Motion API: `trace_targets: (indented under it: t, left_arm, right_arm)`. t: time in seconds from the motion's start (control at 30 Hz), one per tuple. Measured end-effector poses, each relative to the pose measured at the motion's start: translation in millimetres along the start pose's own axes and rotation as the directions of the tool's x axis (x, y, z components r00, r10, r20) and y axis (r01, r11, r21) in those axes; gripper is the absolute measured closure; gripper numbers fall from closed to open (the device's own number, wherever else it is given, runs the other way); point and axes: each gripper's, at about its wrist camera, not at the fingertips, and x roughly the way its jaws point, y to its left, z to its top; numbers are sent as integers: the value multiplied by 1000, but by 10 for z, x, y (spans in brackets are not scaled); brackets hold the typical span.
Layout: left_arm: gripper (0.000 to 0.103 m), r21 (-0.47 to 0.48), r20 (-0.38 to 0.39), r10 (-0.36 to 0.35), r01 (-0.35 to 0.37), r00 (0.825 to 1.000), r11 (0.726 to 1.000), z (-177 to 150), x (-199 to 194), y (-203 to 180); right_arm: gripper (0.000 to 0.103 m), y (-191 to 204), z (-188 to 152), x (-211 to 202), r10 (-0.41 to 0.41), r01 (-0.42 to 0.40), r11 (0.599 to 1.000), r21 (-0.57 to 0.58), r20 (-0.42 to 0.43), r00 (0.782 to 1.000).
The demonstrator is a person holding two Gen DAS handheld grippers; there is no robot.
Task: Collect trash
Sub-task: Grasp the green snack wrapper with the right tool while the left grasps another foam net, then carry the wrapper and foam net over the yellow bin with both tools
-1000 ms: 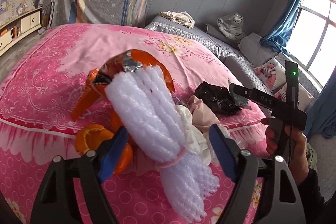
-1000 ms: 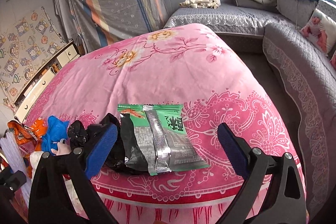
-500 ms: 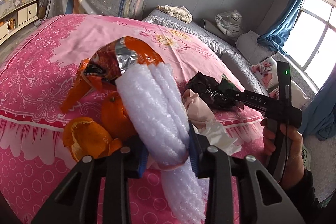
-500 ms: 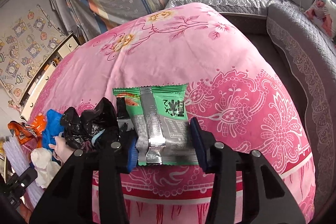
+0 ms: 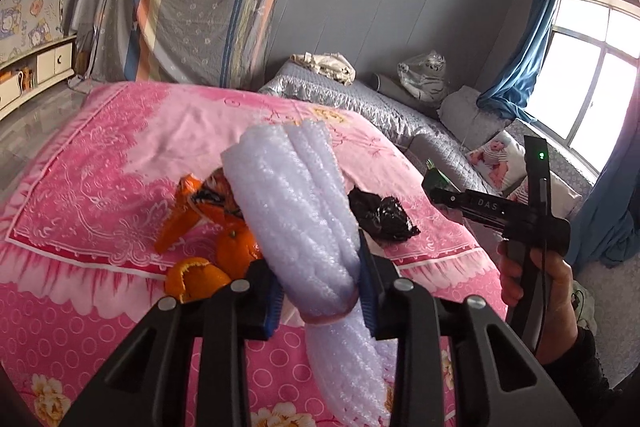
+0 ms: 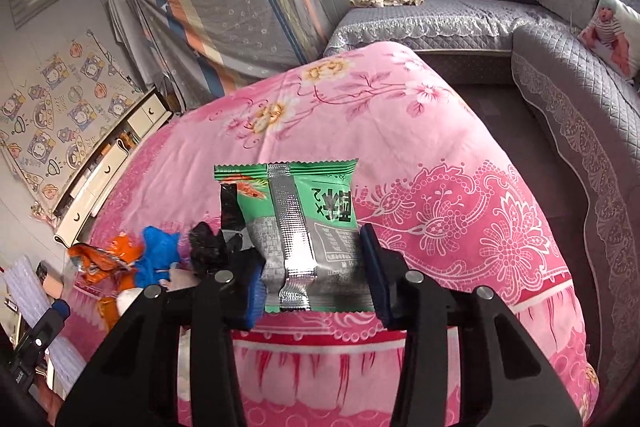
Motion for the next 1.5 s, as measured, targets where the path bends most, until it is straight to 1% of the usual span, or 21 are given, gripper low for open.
trace_targets:
  t: [0.37, 0.53, 0.67, 0.9, 1.0, 1.03, 1.1, 1.17, 1.3, 1.5]
  left_arm:
    - [74, 22, 69, 6, -7, 998, 1000, 56, -277, -113]
    - [74, 46, 105, 6, -11, 994, 999, 88, -392, -181]
    - [74, 70, 126, -11, 2, 992, 998, 114, -467, -283]
    - [74, 104, 158, -54, 37, 986, 994, 144, -576, -497]
    - [74, 115, 175, -72, 52, 982, 992, 163, -631, -595]
    - [74, 121, 179, -84, 63, 980, 991, 173, -650, -636]
    - [74, 131, 184, -96, 73, 978, 989, 176, -671, -683]
    - [74, 144, 184, -114, 88, 976, 986, 190, -682, -778]
    - [74, 167, 173, -149, 120, 974, 979, 196, -671, -917]
    - [74, 208, 164, -206, 171, 965, 963, 181, -653, -1175]
  right_arm:
    - [63, 165, -18, -528, 22, -21, 1000, -15, 73, 997]
    - [63, 219, -86, -833, 34, -32, 999, -19, 119, 992]
    - [63, 259, -160, -1127, 39, -35, 999, -26, 165, 985]
    - [63, 237, -320, -1718, 8, 1, 999, -37, 259, 966]
    - [63, 196, -365, -1907, 3, 5, 1000, -28, 278, 961]
    - [63, 181, -386, -1973, -4, 12, 1000, -27, 285, 959]
    - [63, 141, -419, -2111, -33, 44, 999, -28, 318, 948]
    - [63, 127, -459, -2201, -56, 71, 997, -32, 338, 939]
    - [63, 63, -546, -2389, -73, 85, 996, -18, 360, 930]
    - [63, -60, -703, -2726, -122, 129, 992, 10, 408, 905]
